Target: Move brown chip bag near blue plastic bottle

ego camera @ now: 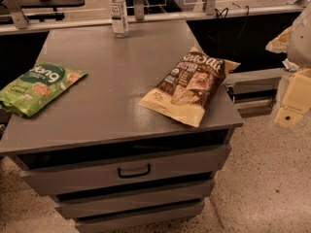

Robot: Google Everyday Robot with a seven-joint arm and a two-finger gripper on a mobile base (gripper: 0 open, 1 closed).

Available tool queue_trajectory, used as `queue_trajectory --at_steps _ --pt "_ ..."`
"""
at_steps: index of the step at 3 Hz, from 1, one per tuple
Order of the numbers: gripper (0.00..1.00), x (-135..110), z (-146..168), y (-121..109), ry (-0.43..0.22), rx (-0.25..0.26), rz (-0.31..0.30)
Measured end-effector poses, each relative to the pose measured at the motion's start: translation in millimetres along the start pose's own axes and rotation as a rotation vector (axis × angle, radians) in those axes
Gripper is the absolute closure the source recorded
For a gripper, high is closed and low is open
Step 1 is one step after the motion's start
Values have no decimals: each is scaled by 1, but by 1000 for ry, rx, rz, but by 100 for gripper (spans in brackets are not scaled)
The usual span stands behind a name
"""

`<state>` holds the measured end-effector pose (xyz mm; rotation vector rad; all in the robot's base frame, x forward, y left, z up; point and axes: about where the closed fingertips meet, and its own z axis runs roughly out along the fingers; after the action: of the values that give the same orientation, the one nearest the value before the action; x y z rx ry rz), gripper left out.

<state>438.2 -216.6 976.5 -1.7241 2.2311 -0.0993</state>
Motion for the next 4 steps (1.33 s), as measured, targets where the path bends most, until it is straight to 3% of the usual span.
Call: queue_trajectory --at_steps 1,2,3,4 --pt "0 0 0 0 0 0 0" --pt "0 -11 19 -4 -71 -25 61" --pt "0 -37 58 -22 -155 -42 171" --pt "0 -65 95 -48 -229 -38 318"
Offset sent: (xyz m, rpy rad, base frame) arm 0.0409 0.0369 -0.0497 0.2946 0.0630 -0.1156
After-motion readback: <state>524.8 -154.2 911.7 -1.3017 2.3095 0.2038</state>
